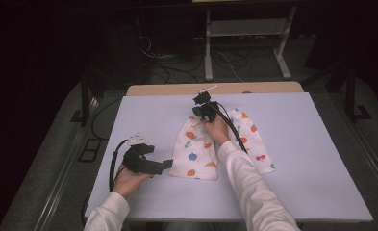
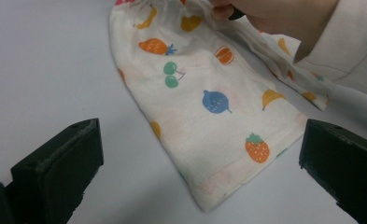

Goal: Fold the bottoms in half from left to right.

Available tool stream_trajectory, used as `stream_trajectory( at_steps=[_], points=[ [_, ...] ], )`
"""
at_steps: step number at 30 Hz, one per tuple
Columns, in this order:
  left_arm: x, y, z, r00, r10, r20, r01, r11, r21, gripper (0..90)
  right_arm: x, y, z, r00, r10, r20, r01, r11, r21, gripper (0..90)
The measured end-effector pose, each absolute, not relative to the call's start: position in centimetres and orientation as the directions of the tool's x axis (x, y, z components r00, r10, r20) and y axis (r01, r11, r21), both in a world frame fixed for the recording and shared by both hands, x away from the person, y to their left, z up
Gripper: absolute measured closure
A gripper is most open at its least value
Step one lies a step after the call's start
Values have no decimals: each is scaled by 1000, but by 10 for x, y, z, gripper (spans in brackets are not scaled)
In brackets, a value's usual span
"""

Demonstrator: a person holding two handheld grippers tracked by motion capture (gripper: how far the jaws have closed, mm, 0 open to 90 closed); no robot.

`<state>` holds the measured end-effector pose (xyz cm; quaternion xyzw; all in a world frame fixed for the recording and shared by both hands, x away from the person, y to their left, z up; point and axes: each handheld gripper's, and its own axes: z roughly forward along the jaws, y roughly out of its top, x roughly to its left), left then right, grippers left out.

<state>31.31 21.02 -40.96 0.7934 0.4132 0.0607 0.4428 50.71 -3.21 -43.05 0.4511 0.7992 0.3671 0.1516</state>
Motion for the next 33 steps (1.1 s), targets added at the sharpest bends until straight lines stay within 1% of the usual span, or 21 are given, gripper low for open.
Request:
stream_trajectory(
  at_steps=[3,9,11,19,22,26,27,28,32,33],
  points=[
    [317,210,-413,633,712,-306,638,-255,726,0,507,-32,-431,-547,833,87,608,324,725,874],
    [321,208,-420,622,706,-337,681,-278,677,5,506,-32,-432,-547,833,87,608,323,725,874],
    [321,208,-422,617,708,-343,686,-271,675,50,506,-32,-432,-546,833,87,608,323,725,874],
    [321,209,-433,607,706,-365,715,-283,640,91,506,-33,-431,-545,834,90,606,317,729,874],
    [321,207,-433,609,701,-371,715,-284,639,144,506,-32,-432,-546,833,87,605,321,728,874],
    [320,206,-435,612,695,-377,721,-294,628,176,505,-32,-432,-547,833,86,604,321,729,874],
    [320,207,-436,609,693,-386,724,-287,627,215,505,-32,-433,-547,832,86,603,321,731,874],
    [320,207,-437,605,693,-391,727,-281,627,215,505,-32,-433,-547,832,86,603,321,731,874],
    [320,208,-440,593,698,-401,739,-274,615,316,505,-32,-432,-547,833,85,600,319,733,874],
    [320,209,-441,588,698,-408,744,-270,611,362,505,-32,-432,-548,832,85,600,320,733,874]
  ],
)
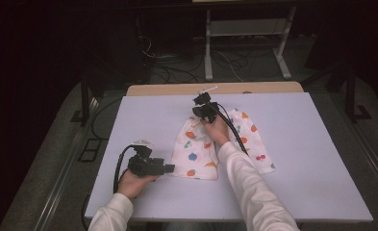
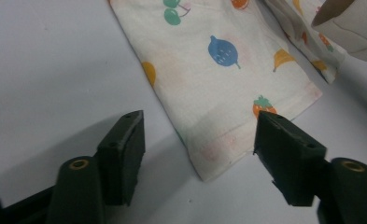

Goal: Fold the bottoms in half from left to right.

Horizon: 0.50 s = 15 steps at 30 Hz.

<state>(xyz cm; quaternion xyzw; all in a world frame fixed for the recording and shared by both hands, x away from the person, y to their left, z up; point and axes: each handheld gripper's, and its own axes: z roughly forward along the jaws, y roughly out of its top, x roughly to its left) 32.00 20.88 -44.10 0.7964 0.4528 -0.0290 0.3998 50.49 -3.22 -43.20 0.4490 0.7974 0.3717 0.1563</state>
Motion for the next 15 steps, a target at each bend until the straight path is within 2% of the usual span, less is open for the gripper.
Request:
stream_trajectory(
  at_steps=[1,9,15],
  points=[
    [320,209,-442,585,700,-411,748,-268,608,362,505,-32,-432,-548,832,85,600,320,733,874],
    [323,209,-444,564,708,-426,766,-255,589,542,504,-32,-432,-548,832,86,600,319,733,874],
    [326,209,-446,545,701,-459,786,-238,570,613,504,-32,-432,-549,831,86,598,320,735,874]
  ],
)
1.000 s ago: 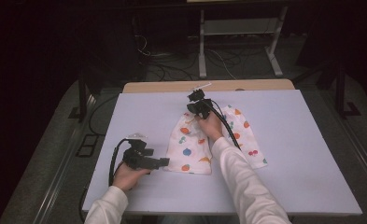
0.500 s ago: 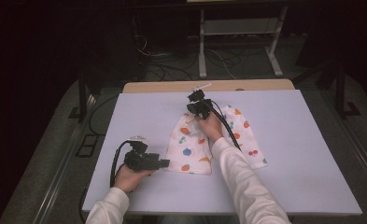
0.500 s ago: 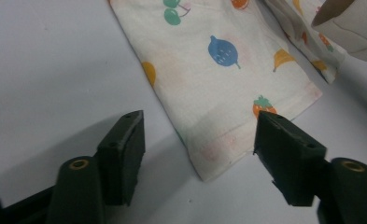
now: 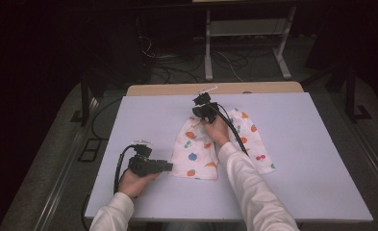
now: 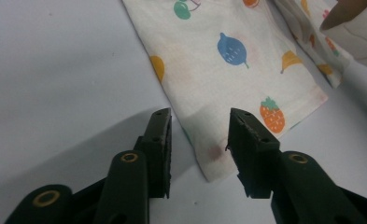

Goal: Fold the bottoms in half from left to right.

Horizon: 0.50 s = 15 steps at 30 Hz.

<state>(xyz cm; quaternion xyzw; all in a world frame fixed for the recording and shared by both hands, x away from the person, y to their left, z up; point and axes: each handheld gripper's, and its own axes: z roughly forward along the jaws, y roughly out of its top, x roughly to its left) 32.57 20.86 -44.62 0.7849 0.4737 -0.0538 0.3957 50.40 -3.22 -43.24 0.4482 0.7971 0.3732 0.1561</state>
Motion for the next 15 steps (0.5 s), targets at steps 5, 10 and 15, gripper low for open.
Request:
stream_trajectory(
  at_steps=[5,10,15],
  points=[
    [328,204,-446,546,703,-456,790,-252,559,700,504,-32,-432,-548,832,86,598,318,735,874],
    [330,202,-448,537,704,-465,799,-248,547,802,503,-33,-431,-551,830,86,594,317,739,874],
    [331,201,-450,536,705,-464,801,-252,543,883,503,-33,-431,-552,829,87,593,317,740,874]
  ],
)
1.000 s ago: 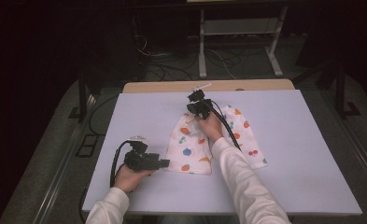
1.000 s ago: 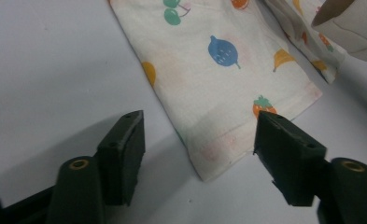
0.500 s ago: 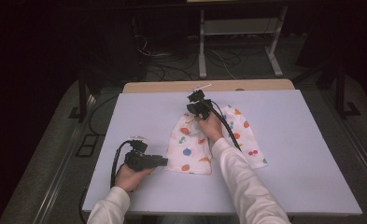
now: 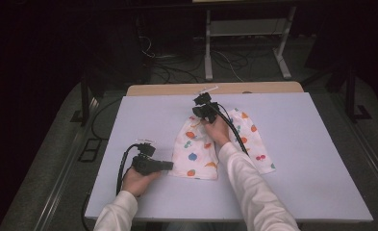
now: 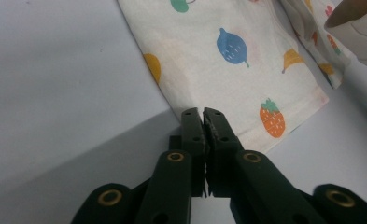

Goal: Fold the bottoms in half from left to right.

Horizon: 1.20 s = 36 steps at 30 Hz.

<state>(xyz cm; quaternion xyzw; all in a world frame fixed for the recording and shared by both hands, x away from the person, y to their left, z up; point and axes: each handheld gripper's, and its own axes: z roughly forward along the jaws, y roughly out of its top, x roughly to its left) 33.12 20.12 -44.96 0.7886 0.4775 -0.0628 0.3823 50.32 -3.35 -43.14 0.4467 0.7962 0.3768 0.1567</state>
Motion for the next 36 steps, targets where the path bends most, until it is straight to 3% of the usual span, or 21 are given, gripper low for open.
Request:
stream_trajectory(
  at_steps=[14,36],
  points=[
    [327,196,-439,571,695,-436,768,-265,583,897,502,-37,-428,-551,828,101,590,301,750,874],
    [319,157,-412,663,636,-395,700,-341,628,896,504,-61,-410,-522,841,141,579,228,783,875]
  ],
)
